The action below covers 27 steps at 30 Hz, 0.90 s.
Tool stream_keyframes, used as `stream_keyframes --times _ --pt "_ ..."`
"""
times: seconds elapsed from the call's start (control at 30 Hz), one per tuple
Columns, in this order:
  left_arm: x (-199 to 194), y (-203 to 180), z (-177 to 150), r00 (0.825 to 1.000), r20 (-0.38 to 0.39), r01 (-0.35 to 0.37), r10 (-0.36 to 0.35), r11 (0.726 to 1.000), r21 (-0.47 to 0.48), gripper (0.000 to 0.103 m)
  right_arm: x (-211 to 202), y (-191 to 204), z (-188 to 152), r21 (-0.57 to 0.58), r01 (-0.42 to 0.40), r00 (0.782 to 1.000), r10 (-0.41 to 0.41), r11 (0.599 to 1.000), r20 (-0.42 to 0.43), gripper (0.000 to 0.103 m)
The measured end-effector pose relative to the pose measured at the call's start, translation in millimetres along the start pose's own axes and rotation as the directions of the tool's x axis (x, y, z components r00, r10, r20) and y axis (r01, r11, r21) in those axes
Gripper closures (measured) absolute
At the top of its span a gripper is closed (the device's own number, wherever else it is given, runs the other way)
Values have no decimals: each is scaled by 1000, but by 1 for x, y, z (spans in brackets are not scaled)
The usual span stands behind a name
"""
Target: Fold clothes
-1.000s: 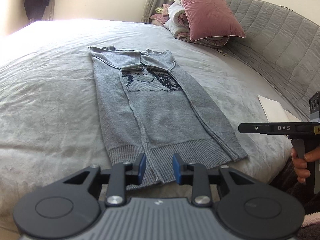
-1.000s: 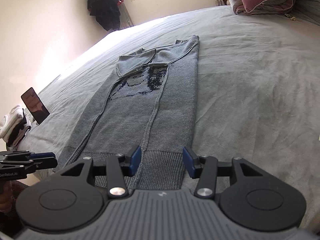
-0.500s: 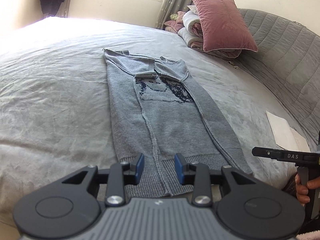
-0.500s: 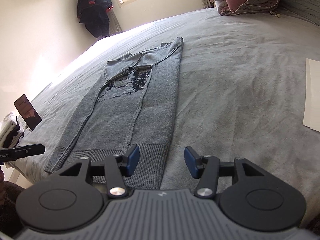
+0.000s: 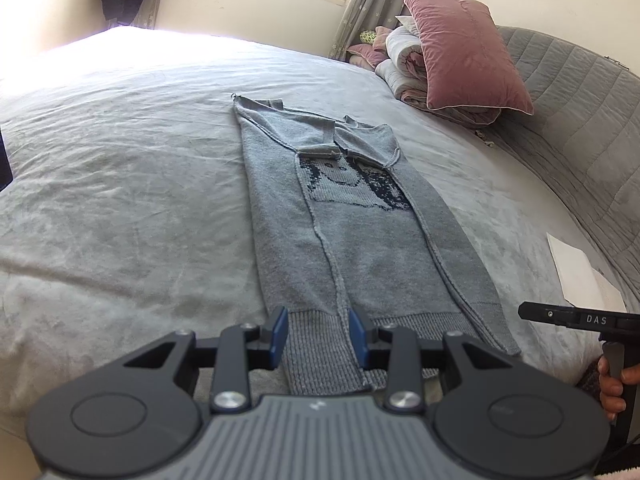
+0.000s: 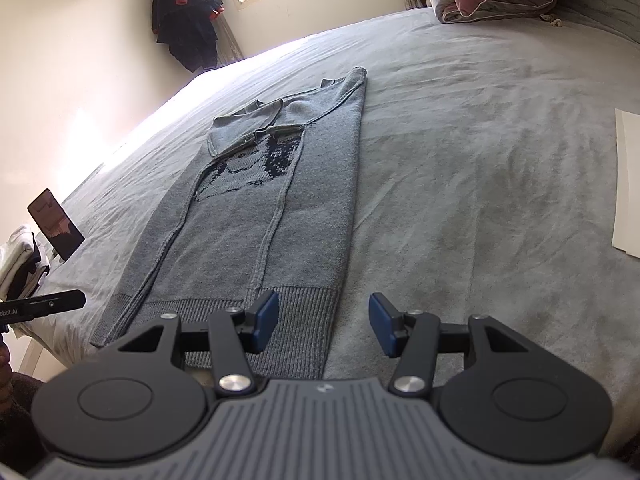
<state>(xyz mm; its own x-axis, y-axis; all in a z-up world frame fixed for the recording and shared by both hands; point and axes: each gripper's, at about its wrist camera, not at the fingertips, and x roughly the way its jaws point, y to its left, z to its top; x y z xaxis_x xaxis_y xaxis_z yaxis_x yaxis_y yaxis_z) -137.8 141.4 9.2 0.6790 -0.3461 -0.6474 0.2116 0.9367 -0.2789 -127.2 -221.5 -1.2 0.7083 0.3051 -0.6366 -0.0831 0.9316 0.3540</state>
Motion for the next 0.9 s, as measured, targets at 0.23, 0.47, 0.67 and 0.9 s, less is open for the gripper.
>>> stream_keyframes --times 0.23,0.47,0.67,0.9 --pt "4 25 6 997 -74 29 -33 998 -60 69 -8 0 4 -23 2 1000 -2 1000 -1 49" --pt "21 33 3 987 -142 54 -69 993 -101 69 -4 -15 3 13 24 999 -23 1000 -33 49" --pt "33 37 -3 977 -199 63 -75 996 -65 69 1 -24 0 36 13 998 -11 999 -62 49" --pt "34 44 -2 971 -208 98 -113 992 -84 69 5 -25 1 29 9 997 -6 1000 -75 49"
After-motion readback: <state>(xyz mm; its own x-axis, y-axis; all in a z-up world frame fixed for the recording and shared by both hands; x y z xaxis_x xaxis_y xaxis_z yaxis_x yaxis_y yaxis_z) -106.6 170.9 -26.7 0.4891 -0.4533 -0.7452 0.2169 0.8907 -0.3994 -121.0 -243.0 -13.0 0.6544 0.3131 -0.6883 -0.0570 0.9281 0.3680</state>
